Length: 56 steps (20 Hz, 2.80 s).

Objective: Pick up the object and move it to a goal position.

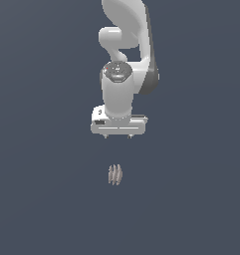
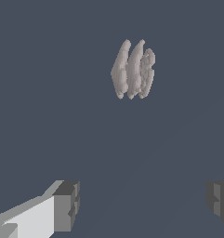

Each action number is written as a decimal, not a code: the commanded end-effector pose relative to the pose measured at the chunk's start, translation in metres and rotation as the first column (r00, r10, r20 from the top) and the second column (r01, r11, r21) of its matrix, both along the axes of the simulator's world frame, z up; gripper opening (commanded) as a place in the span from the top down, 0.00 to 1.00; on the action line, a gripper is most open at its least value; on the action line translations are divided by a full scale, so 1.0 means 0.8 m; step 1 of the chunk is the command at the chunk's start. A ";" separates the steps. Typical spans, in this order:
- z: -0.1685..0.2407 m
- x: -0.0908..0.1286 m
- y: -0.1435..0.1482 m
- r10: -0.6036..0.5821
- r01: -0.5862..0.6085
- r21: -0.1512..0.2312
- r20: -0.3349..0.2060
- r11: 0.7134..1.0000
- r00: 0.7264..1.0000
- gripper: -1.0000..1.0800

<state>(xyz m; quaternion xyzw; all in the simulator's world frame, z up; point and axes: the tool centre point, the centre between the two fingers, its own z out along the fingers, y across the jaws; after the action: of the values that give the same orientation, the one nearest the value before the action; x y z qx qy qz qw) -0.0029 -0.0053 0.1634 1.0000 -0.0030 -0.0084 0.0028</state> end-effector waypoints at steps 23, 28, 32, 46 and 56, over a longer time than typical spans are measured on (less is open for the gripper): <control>0.003 0.019 0.038 0.069 -0.069 0.001 0.007 0.998 0.998 0.04; -0.007 0.042 0.031 0.048 -0.048 0.003 0.009 0.999 0.999 0.04; -0.019 0.065 0.023 0.025 -0.025 0.004 0.010 1.000 1.000 0.04; -0.070 0.135 -0.009 -0.049 0.049 0.006 0.016 0.999 0.999 0.04; -0.080 0.144 -0.015 -0.061 0.061 0.005 0.016 0.998 0.998 0.04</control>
<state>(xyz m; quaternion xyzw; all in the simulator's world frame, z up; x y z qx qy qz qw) 0.1124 -0.0174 0.0992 0.9994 -0.0335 -0.0005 0.0001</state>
